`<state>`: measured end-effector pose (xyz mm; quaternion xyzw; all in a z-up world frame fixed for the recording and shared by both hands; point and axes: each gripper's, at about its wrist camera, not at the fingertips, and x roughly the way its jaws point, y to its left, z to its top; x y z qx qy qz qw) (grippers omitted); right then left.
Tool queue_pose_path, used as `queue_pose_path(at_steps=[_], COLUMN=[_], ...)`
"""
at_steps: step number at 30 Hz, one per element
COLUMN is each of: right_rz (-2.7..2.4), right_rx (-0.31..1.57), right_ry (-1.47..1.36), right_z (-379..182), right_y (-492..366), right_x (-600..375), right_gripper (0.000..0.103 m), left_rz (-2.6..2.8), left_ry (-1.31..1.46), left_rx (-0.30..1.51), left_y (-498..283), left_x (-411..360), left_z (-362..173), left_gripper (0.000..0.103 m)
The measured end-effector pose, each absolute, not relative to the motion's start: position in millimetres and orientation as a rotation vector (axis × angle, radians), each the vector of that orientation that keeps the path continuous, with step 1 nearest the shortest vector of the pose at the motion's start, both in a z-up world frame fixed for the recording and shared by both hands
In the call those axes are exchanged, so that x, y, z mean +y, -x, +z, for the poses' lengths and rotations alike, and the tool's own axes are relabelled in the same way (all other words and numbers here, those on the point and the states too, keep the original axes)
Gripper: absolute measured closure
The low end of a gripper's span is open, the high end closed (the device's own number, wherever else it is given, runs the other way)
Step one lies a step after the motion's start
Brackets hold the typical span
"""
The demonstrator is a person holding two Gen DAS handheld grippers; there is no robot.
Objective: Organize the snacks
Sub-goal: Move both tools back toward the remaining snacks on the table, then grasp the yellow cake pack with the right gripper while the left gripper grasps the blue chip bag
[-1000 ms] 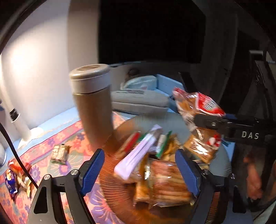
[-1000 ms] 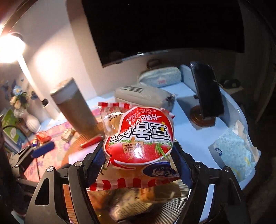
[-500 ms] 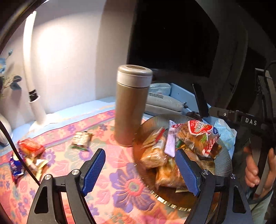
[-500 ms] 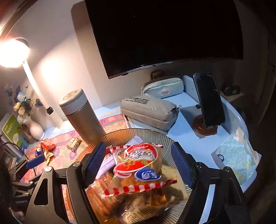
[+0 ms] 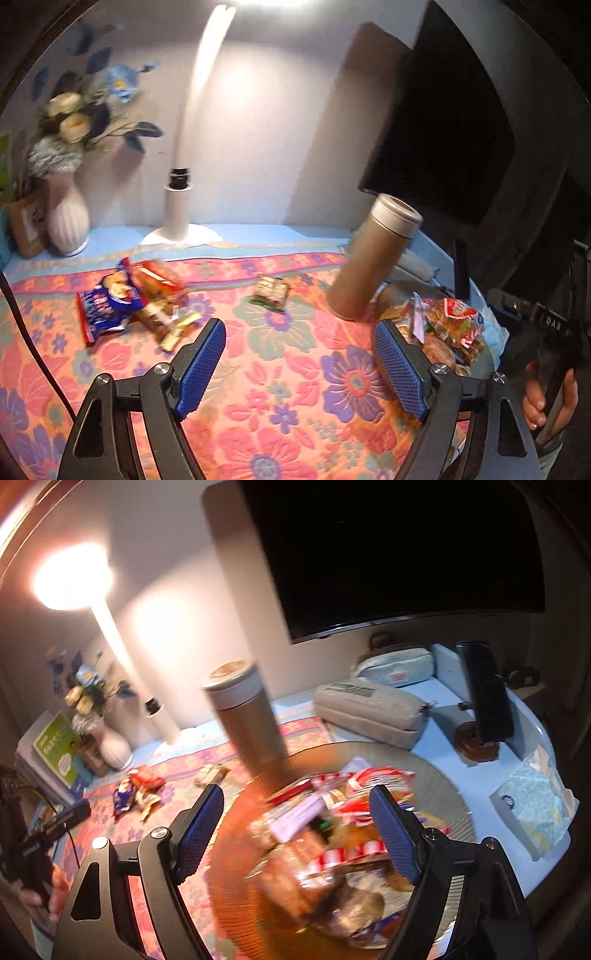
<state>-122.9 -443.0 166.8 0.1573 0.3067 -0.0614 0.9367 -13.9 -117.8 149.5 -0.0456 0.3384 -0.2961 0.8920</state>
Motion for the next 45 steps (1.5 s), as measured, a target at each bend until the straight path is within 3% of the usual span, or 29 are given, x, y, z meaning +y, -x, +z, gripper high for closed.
queue_pose_path(at_steps=[14, 26, 38, 45], right_rz=[0.057, 0.195, 0.345, 0.322], right_rx=[0.725, 0.823, 0.917, 0.894], right_ry=[-0.189, -0.076, -0.064, -0.022], right_z=[161, 132, 73, 49], right_y=[82, 37, -44, -92], right_x=[-333, -245, -193, -187], right_gripper=[0.022, 0.022, 0.022, 0.022], left_rz=[-0.38, -0.274, -0.312, -0.358], left_ry=[0.107, 0.041, -0.198, -0.104], left_rx=[0.626, 0.606, 0.769, 0.813], left_y=[13, 1, -89, -152], left_x=[-13, 33, 11, 14], left_z=[157, 159, 91, 53], left_gripper=[0.022, 0.022, 0.015, 0.011])
